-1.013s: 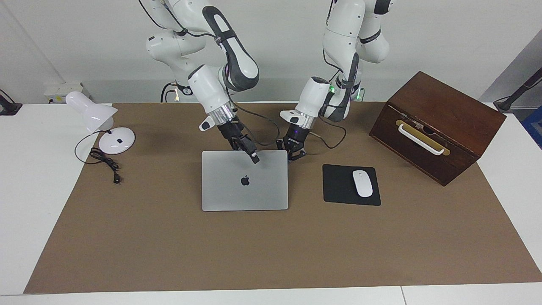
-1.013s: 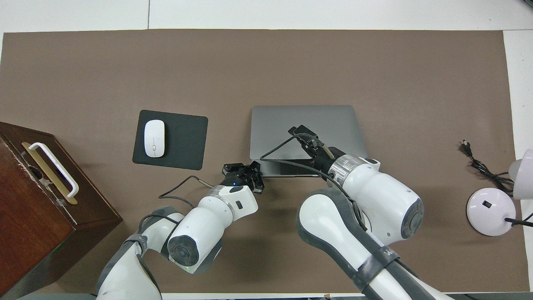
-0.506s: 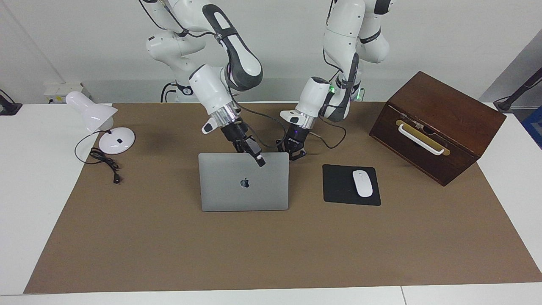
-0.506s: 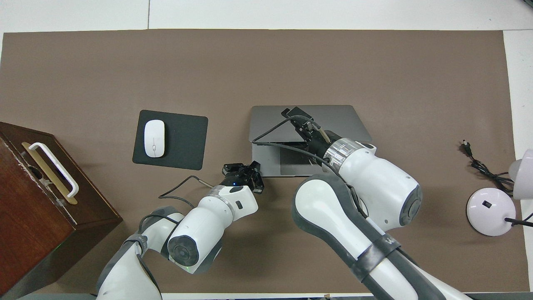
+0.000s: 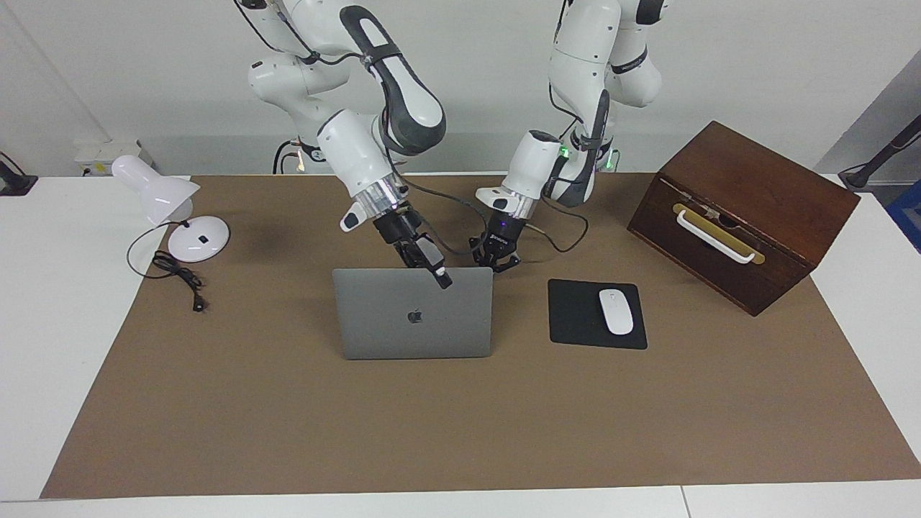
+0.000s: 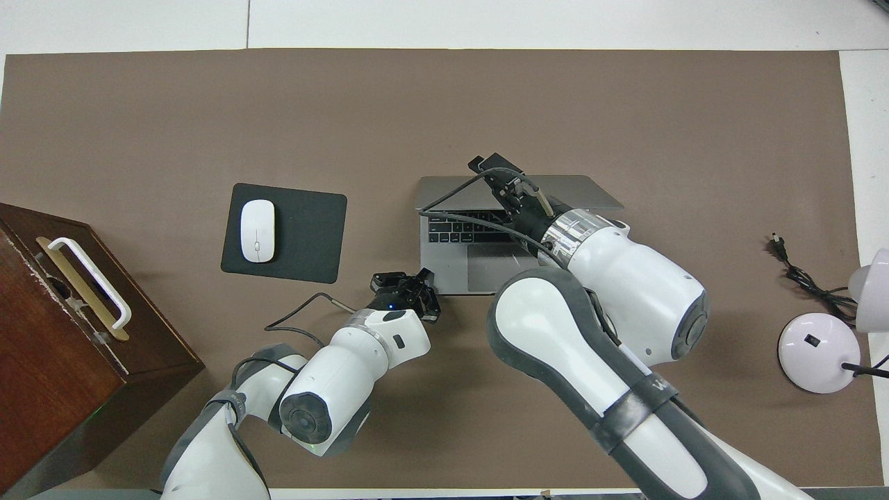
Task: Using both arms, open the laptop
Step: 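Push the lid farther open with the right gripper, away from the robot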
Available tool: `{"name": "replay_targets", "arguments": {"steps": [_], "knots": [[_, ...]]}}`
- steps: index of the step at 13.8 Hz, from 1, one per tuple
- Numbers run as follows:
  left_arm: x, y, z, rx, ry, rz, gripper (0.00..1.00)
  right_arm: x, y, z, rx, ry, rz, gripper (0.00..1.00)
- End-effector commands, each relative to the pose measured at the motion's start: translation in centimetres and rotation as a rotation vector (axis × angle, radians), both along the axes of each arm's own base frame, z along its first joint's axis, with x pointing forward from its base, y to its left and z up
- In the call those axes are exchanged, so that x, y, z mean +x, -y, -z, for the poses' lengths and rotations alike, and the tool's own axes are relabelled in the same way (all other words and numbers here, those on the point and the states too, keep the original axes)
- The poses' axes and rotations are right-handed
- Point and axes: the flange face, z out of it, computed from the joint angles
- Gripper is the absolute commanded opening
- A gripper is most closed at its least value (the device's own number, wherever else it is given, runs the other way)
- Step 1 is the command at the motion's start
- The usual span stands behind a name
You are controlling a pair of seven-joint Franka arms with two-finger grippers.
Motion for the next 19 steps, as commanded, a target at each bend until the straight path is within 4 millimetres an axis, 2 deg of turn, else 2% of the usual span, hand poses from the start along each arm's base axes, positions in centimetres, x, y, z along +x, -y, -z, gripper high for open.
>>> {"name": "replay_targets", "arguments": {"steps": [1, 11, 15, 19], "knots": [[0.0, 0.6, 1.8, 0.019, -0.007, 0.018, 0.0, 1.1, -0.4, -0.4, 0.023, 0.015, -0.008, 1.0], [0.0, 0.6, 1.8, 0.019, -0.007, 0.018, 0.0, 4.6, -1.4, -3.4, 0.038, 0.101, -0.019, 1.0], [0.0, 0.6, 1.8, 0.02, -0.009, 0.018, 0.0, 6.9, 0.1, -4.6, 0.016, 0.149, -0.016, 1.0], [0.0, 0.5, 1.8, 0.02, -0.009, 0.017, 0.0, 7.7, 0.9, -4.8, 0.007, 0.151, -0.031, 1.0]]}}
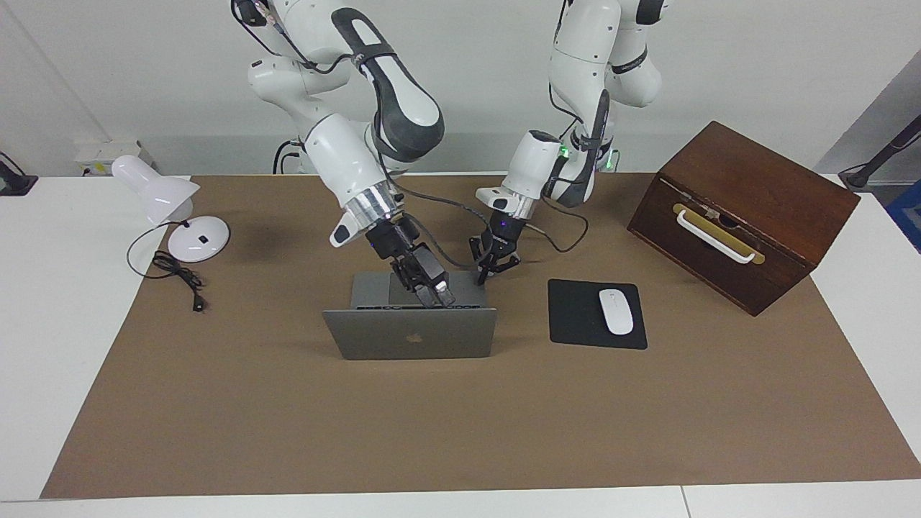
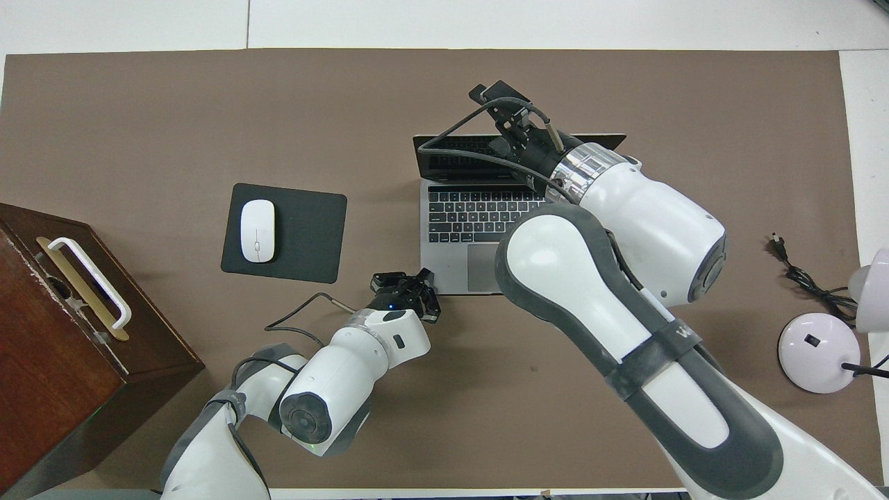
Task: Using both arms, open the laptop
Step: 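Push the lid farther open with the right gripper, away from the robot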
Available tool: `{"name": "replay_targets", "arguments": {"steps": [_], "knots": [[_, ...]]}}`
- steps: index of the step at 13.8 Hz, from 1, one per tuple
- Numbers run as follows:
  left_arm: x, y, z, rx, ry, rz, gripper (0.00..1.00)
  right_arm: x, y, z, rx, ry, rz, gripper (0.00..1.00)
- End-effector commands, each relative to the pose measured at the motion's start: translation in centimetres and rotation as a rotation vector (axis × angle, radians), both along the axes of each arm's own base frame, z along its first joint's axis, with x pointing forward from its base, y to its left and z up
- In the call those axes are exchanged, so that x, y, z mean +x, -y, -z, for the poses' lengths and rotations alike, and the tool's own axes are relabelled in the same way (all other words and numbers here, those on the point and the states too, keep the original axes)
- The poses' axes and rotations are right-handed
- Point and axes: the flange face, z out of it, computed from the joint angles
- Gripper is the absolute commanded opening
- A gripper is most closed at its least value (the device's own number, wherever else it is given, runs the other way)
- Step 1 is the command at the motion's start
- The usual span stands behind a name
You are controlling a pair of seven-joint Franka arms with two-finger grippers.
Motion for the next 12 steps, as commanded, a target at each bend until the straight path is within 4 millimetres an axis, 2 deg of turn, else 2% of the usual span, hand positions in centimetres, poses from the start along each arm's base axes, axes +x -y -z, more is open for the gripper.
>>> {"name": "replay_targets", "arguments": {"steps": [1, 5, 12], "knots": [[0.0, 0.5, 1.8, 0.02, -0.009, 0.017, 0.0, 1.1, 0.4, -0.3, -0.021, 0.025, -0.025, 1.0], [0.0, 0.4, 2.1, 0.023, -0.012, 0.015, 0.0, 1.8, 1.2, -0.6, -0.024, 0.03, -0.027, 1.0], [0.1, 0.3, 2.1, 0.024, -0.013, 0.014, 0.0, 2.9, 1.0, -1.5, -0.013, 0.03, -0.068, 1.0]]}}
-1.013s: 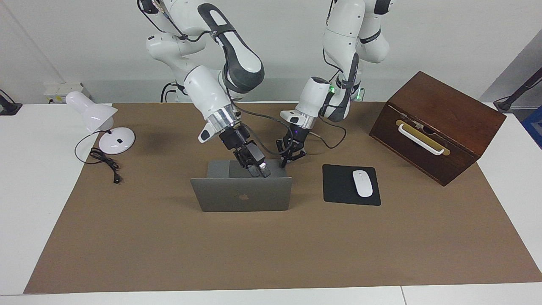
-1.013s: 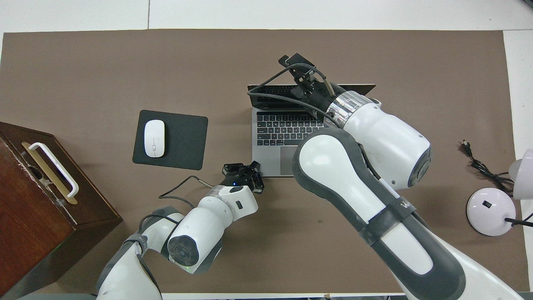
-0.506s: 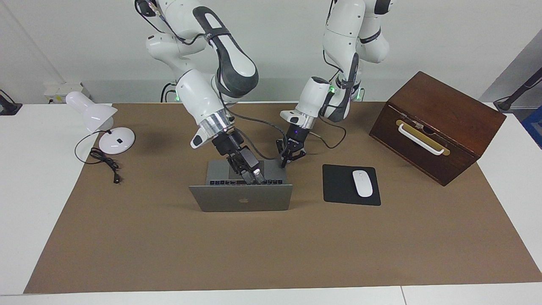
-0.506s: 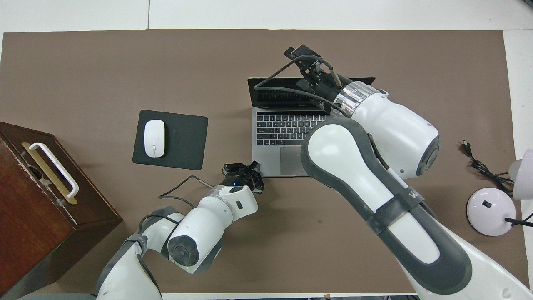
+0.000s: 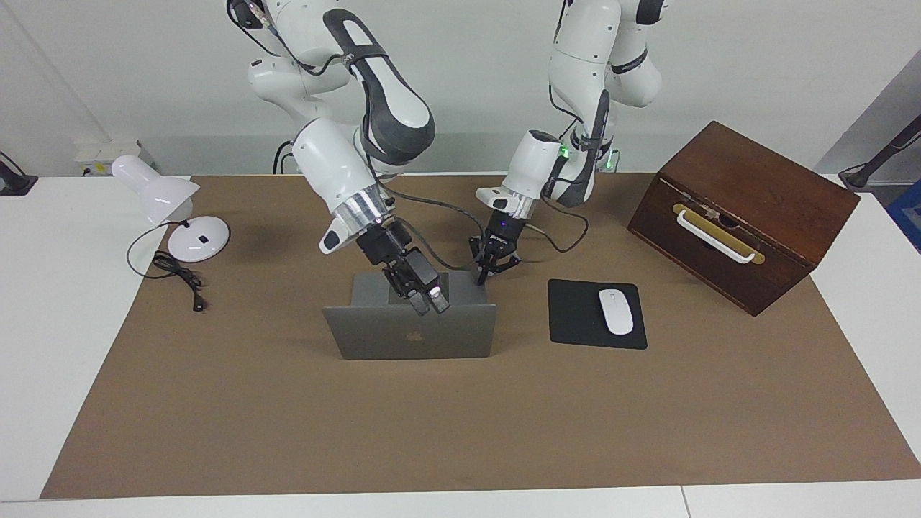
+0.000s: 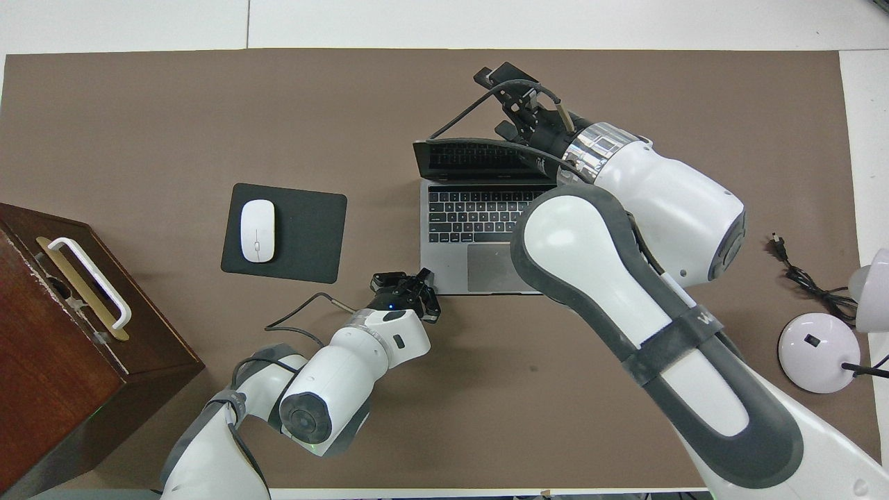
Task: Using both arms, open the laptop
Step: 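Push the lid farther open with the right gripper, away from the robot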
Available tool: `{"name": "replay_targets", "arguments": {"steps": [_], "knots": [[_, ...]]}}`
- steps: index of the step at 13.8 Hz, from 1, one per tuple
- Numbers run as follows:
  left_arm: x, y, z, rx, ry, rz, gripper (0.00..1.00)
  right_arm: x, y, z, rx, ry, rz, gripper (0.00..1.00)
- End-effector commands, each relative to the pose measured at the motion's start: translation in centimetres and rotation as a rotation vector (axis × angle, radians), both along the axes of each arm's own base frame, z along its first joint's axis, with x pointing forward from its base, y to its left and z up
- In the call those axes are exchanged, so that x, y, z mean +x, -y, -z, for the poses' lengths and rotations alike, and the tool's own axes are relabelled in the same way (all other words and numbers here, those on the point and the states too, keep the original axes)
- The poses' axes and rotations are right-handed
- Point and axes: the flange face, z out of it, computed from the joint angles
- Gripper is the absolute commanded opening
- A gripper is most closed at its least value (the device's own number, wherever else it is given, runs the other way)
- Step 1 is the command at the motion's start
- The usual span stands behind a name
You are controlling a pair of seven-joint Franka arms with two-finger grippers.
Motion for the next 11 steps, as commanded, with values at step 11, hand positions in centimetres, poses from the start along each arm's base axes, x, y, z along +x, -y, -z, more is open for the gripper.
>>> {"name": "replay_targets", "arguments": {"steps": [11], "knots": [[0.7, 0.8, 0.6, -0.041, -0.022, -0.063, 0.0, 0.9, -5.1, -5.5, 0.013, -0.183, -0.061, 1.0]]}}
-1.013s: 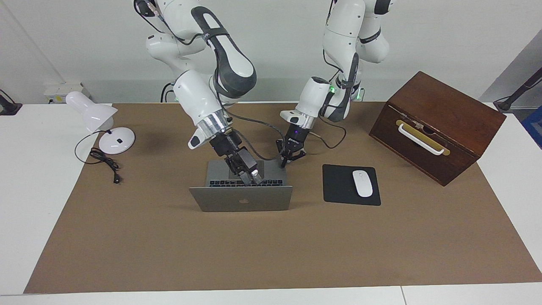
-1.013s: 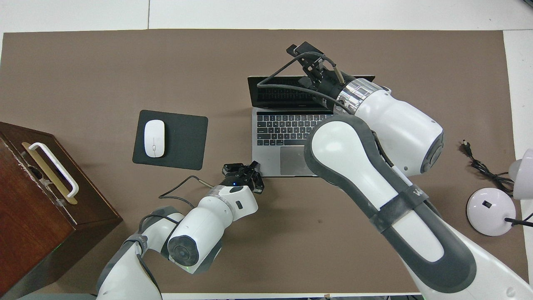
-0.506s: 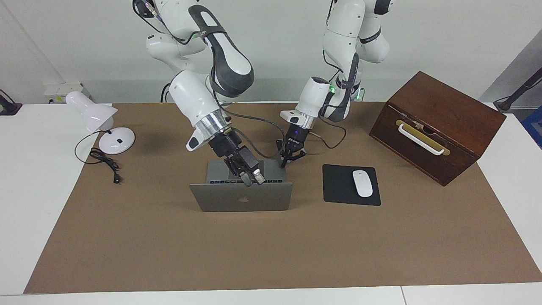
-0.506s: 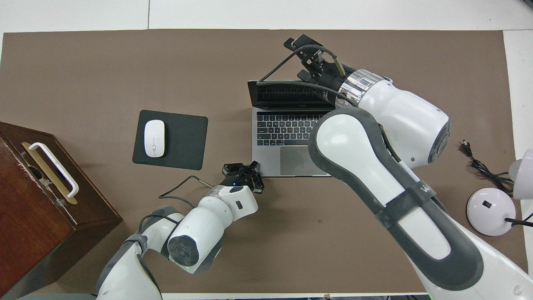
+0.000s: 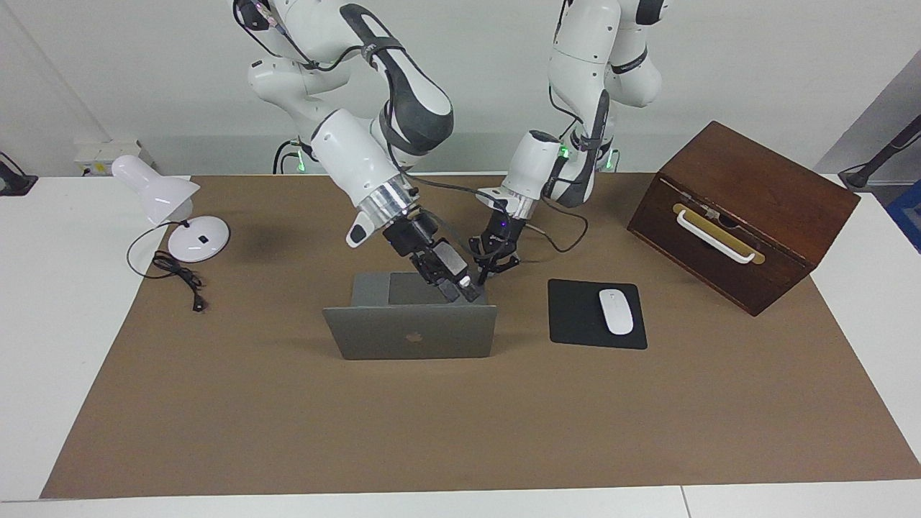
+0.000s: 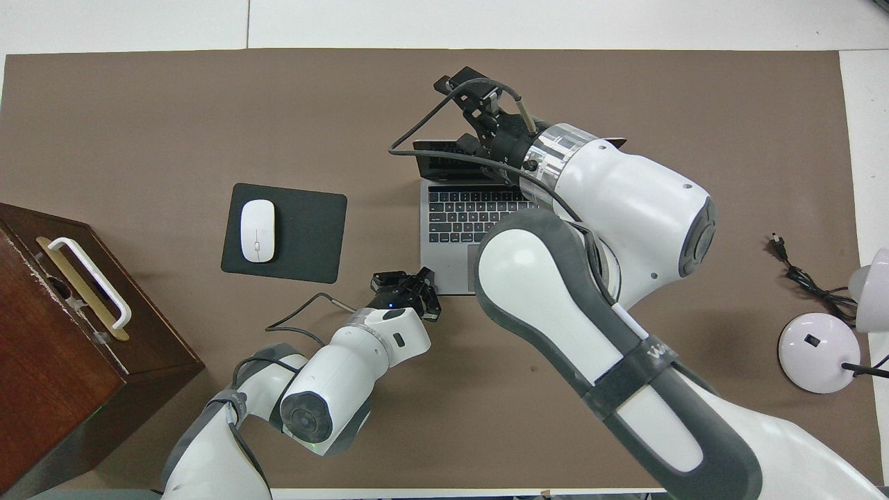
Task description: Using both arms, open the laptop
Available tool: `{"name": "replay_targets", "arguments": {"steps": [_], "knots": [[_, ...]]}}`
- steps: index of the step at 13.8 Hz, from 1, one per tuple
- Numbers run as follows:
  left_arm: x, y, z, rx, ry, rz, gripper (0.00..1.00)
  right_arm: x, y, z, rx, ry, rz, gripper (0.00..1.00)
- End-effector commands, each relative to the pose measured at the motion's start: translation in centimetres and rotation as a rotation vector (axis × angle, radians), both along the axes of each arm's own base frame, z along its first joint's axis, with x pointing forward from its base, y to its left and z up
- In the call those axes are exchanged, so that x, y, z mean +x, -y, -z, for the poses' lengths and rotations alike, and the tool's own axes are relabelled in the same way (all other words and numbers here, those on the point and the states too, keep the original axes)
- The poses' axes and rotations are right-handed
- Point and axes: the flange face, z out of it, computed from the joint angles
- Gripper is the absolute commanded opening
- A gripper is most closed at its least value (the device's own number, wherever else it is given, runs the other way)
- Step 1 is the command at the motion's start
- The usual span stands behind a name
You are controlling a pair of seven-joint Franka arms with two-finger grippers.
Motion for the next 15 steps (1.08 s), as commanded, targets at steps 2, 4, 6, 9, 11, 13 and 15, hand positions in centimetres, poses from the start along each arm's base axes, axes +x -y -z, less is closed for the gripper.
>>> {"name": "replay_targets", "arguments": {"steps": [2, 4, 6, 9, 11, 13, 15], "knots": [[0.4, 0.8, 0.1, -0.067, -0.036, -0.085, 0.0, 2.7, -1.0, -7.0, -0.135, -0.108, -0.035, 1.0], [0.4, 1.0, -1.0, -0.108, -0.041, -0.117, 0.0, 2.7, -0.7, -9.2, -0.236, -0.121, -0.061, 1.0], [0.4, 1.2, -2.3, -0.158, -0.052, -0.158, 0.0, 3.2, 1.5, -11.6, -0.297, -0.152, -0.096, 1.0], [0.5, 1.3, -3.7, -0.231, -0.084, -0.232, 0.0, 3.1, 4.3, -13.6, -0.467, -0.148, -0.224, 1.0], [0.4, 1.3, -4.3, -0.269, -0.106, -0.271, 0.0, 3.4, 7.1, -14.4, -0.53, -0.146, -0.304, 1.0], [0.6, 1.1, -5.1, -0.264, -0.147, -0.301, 0.0, 3.6, 10.1, -15.3, -0.6, -0.136, -0.383, 1.0], [1.1, 0.6, -6.8, -0.244, -0.191, -0.328, 0.0, 3.7, 12.5, -15.3, -0.686, -0.134, -0.456, 1.0]]}}
